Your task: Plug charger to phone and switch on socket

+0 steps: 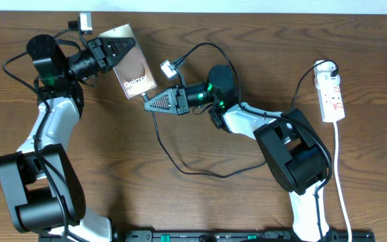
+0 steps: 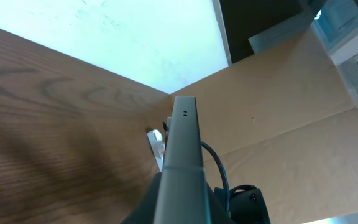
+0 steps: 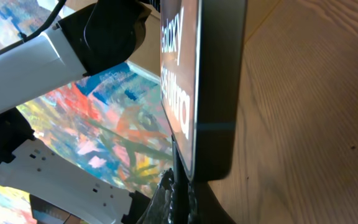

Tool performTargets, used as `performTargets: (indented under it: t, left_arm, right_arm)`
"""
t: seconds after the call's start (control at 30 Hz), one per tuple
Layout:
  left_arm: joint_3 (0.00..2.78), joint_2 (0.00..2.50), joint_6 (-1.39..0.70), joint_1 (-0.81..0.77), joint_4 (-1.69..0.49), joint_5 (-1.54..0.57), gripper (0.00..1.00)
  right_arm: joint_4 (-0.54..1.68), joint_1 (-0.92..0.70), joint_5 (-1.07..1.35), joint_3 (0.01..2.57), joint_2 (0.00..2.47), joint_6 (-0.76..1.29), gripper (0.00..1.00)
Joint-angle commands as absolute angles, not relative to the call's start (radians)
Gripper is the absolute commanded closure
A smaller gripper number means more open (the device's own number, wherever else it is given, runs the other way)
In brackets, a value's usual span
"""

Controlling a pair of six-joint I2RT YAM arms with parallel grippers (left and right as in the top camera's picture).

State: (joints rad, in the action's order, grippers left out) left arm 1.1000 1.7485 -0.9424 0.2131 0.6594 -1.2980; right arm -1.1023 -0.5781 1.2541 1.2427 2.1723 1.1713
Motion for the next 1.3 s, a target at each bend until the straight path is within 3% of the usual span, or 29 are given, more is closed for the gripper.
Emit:
performTargets:
  t: [0.0, 0.93, 1.07, 1.17, 1.2, 1.27]
  left_arm:
    - [1.114, 1.728, -0.941, 0.202, 0.668, -1.327, 0.93]
    - [1.114, 1.728, -0.94, 0.169, 0.669, -1.344, 0.92]
    - [1.114, 1.728, -0.936, 0.183, 0.668, -1.305, 0.93]
    - [1.114, 1.728, -0.936, 0.203, 0.668, -1.271, 0.92]
    - [1.114, 1.728, -0.936, 0.211, 0.668, -1.266, 0.92]
    - [1.114, 1.728, -0.936, 0.229, 0.668, -1.266, 0.93]
  right_arm:
    - [-1.111, -0.571, 1.169, 1.248, 2.166, 1.193, 0.99]
    - [-1.119, -0.57, 1.143, 1.248, 2.166, 1.209, 0.99]
    - [-1.118, -0.57, 1.144, 1.248, 2.166, 1.212, 0.82]
    - [-1.118, -0.57, 1.155, 1.248, 2.166, 1.212, 0.58]
    - [-1.118, -0.57, 1.16, 1.248, 2.166, 1.211, 0.35]
    - [-1.118, -0.57, 1.17, 1.248, 2.166, 1.211, 0.01]
